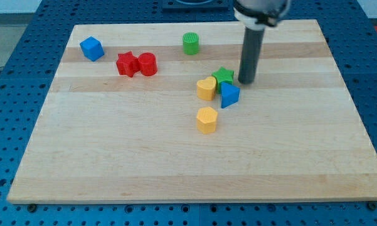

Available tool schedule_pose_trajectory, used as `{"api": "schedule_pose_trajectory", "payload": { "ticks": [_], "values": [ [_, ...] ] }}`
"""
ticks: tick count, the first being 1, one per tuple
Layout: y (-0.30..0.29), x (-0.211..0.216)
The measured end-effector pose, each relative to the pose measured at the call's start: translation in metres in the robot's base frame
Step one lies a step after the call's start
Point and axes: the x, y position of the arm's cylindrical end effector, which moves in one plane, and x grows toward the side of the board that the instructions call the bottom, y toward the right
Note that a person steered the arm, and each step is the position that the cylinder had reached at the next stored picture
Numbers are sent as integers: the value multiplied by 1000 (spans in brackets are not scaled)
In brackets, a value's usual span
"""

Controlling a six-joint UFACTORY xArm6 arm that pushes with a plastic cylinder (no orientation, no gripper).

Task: Move your arm horizontal to the green circle

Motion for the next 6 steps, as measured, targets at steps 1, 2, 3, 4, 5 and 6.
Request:
{"api": "schedule_pose_trajectory", "payload": {
  "ticks": [1,2,3,4,5,6],
  "values": [
    [0,69],
    [-1,95],
    [25,54],
    [14,-74],
    [-32,-150],
    [-35,-150]
  ]
}}
